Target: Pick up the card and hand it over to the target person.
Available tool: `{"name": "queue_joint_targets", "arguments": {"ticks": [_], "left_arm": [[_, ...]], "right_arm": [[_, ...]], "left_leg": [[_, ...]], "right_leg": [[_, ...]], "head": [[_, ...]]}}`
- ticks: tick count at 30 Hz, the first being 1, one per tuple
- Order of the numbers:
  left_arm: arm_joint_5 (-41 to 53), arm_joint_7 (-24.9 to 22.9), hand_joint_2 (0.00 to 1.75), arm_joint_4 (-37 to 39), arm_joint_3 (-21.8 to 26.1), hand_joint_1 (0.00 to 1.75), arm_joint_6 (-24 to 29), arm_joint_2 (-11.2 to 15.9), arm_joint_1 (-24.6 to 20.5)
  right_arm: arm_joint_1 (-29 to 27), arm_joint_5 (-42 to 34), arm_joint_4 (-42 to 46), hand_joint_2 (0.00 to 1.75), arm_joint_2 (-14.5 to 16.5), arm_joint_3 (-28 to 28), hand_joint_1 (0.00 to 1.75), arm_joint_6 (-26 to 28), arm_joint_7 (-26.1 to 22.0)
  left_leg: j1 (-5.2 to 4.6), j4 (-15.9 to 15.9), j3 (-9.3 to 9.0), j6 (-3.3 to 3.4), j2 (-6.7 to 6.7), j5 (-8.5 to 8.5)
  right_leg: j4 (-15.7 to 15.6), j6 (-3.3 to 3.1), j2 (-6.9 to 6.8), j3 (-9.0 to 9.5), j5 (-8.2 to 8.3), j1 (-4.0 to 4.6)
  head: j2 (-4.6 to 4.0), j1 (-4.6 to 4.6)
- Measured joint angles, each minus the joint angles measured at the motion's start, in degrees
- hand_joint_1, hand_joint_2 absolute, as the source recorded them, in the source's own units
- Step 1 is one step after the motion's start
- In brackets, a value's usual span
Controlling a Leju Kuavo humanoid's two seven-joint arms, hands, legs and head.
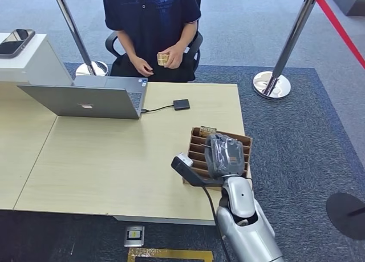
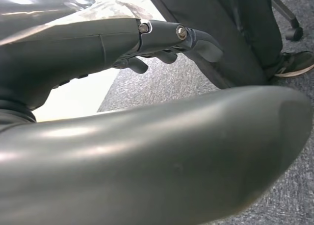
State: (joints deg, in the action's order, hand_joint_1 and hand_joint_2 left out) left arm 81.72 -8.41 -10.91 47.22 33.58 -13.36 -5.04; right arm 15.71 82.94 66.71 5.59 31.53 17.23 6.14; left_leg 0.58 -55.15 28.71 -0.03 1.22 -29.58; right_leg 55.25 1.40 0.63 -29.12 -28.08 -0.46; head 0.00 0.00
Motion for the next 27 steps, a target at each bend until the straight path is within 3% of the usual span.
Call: {"name": "queue_joint_targets", "arguments": {"ticks": [4, 10, 14, 19, 23, 27], "left_arm": [[-0.32, -0.12, 0.0, 0.01, 0.08, 0.0, 0.08, -0.07, 0.01], [-0.36, -0.06, 0.0, 0.01, 0.12, 0.0, 0.09, -0.06, 0.01], [-0.57, 0.16, 0.0, 0.04, 0.28, 0.0, 0.26, -0.06, 0.0], [-1.12, 0.66, 0.0, 0.09, 0.56, 0.0, 0.73, 0.09, -0.05], [-1.1, 0.79, 0.0, 0.23, 0.46, 0.0, 0.75, 0.26, -0.11], [-0.63, 0.94, 0.0, 0.23, -0.12, 0.0, 0.15, 0.48, -0.15]], "right_arm": [[0.1, 0.62, 4.87, 1.75, -1.27, 0.96, 1.34, -0.18, 0.02], [0.57, 0.8, 5.45, 1.75, -1.42, 1.14, 1.32, -0.16, 0.04], [5.47, 0.96, 4.78, 1.75, -0.98, 2.0, 1.32, -0.96, -0.11], [15.67, -1.81, -5.98, 1.75, 2.66, 2.81, 1.39, -2.33, -1.17], [19.6, -2.94, -10.23, 1.75, 4.32, 2.58, 1.42, -3.56, -0.91], [27.56, -4.02, -21.77, 1.75, 7.74, 1.47, 1.48, -3.02, -0.76]], "left_leg": [[-0.01, -0.01, 0.02, 0.0, -0.02, 0.0], [0.01, 0.01, -0.03, 0.0, 0.0, -0.01], [-0.01, -0.02, 0.01, 0.0, -0.08, -0.02], [-0.02, -0.04, 0.03, -0.02, -0.32, 0.0], [-0.01, 0.0, -0.05, -0.07, -0.24, 0.04], [-0.01, -0.02, -0.03, -0.09, -0.29, 0.05]], "right_leg": [[0.02, 0.0, 0.0, -0.03, -0.01, -0.01], [-0.02, 0.0, 0.01, 0.03, 0.0, 0.01], [0.03, 0.0, 0.09, -0.04, 0.01, -0.01], [0.12, -0.02, 0.31, -0.15, 0.08, -0.02], [0.1, -0.04, 0.23, -0.06, 0.07, -0.01], [0.17, -0.05, 0.28, -0.1, 0.07, -0.01]], "head": [[0.0, 0.0], [0.0, 0.0], [0.0, 0.0], [0.0, 0.0], [0.0, 0.0], [0.0, 0.0]]}}
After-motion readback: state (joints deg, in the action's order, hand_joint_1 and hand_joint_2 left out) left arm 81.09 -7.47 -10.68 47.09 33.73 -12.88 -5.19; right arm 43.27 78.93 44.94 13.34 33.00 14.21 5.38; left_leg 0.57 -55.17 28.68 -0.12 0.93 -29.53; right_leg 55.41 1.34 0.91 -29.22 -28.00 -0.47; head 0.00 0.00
